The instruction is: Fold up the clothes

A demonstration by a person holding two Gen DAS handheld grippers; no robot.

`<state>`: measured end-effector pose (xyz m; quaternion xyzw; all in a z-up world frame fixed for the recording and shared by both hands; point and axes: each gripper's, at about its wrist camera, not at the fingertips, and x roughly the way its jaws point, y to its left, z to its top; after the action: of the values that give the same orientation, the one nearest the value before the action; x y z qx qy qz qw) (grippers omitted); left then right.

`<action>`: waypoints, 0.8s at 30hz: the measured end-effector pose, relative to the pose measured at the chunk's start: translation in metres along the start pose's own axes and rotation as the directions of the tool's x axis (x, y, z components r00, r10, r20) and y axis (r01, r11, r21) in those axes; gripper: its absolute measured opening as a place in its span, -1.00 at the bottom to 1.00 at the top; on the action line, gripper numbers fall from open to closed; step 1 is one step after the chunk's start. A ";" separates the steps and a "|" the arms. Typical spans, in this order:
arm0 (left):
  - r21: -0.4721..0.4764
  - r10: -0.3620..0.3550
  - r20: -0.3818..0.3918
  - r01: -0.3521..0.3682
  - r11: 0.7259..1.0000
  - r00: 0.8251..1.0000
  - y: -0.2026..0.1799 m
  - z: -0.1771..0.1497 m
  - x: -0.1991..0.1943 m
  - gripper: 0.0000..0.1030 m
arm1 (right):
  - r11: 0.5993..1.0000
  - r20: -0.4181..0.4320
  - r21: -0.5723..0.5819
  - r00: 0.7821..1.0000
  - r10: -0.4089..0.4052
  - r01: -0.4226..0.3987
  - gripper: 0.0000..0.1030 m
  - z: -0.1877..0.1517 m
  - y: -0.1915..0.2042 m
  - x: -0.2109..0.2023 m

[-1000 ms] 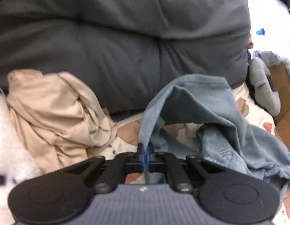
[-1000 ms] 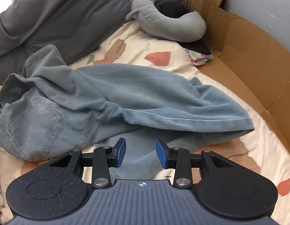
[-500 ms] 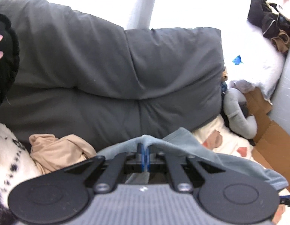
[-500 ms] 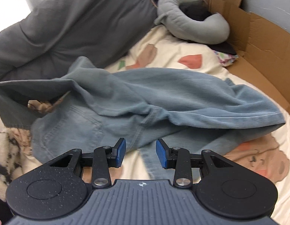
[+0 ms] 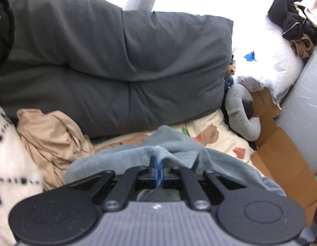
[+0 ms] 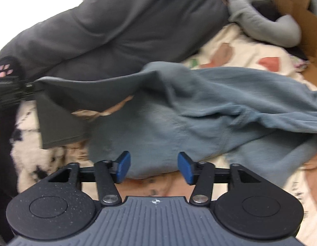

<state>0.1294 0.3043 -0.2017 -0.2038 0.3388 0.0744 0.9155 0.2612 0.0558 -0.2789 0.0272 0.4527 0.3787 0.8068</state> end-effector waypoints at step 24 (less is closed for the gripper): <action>-0.167 -0.259 -0.162 0.232 0.958 0.952 -0.045 -0.058 0.035 -0.96 | 0.949 0.078 0.124 0.957 0.281 -0.289 -0.30 -0.029 0.059 0.082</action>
<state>0.1346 0.2393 -0.2499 -0.3169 0.3868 -0.0344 0.8653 0.2298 0.1412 -0.3310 0.1576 0.4444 0.4588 0.7531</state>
